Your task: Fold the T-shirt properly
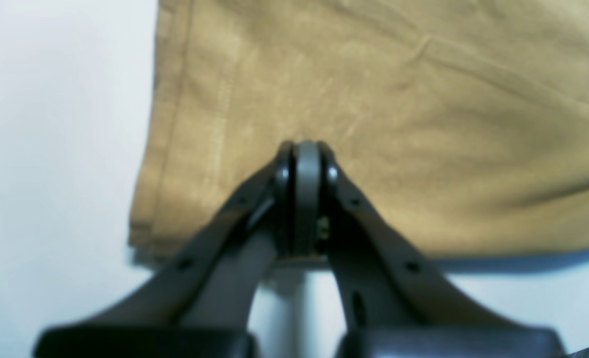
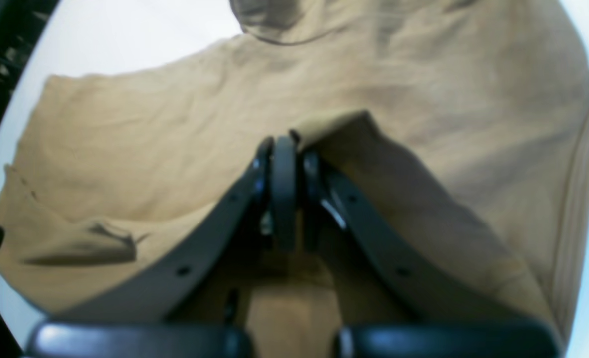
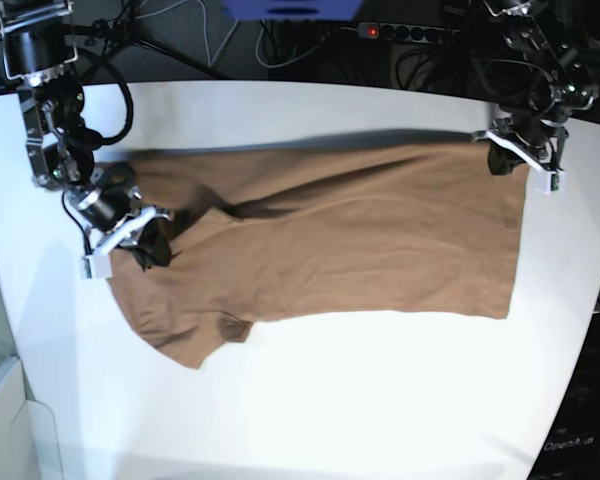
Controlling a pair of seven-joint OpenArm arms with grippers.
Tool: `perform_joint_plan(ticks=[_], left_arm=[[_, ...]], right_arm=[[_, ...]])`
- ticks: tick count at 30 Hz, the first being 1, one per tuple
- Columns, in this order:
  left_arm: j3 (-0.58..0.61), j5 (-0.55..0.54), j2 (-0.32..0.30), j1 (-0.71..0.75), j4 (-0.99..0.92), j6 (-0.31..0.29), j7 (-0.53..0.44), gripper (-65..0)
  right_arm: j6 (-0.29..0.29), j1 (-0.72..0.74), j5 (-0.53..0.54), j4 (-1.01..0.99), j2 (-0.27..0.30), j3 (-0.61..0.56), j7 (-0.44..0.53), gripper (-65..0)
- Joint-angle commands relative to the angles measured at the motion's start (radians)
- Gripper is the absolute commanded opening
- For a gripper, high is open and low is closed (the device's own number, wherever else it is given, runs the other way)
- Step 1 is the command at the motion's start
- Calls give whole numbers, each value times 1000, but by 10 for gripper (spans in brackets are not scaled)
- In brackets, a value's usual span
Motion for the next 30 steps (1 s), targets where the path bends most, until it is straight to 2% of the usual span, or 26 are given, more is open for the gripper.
perform_joint_plan(ticks=[1, 5, 7, 11, 14, 22, 28, 30], left_arm=[[6, 180, 13, 26, -29, 48, 184, -627], [6, 180, 13, 26, -29, 49, 184, -627], [6, 180, 13, 26, -29, 49, 184, -627], [6, 180, 13, 24, -29, 49, 184, -627], [6, 180, 13, 24, -29, 49, 184, -627], [8, 180, 13, 12, -29, 49, 184, -627], [6, 180, 13, 12, -29, 49, 184, -627], [6, 180, 13, 12, -29, 49, 184, -627]], right_arm=[[7, 22, -5, -2, -3, 10, 15, -627], [12, 13, -68, -16, -33, 11, 13, -601], [14, 10, -70, -16, -38, 10, 18, -557], [15, -1, -70, -8, -46, 10, 21, -424], [49, -10, -70, 30, -43, 14, 21, -366], [63, -61, -79, 213, 54, -1, 19, -369], [63, -106, -79, 167, 51, 11, 23, -374], [63, -129, -79, 145, 43, 11, 26, -419]])
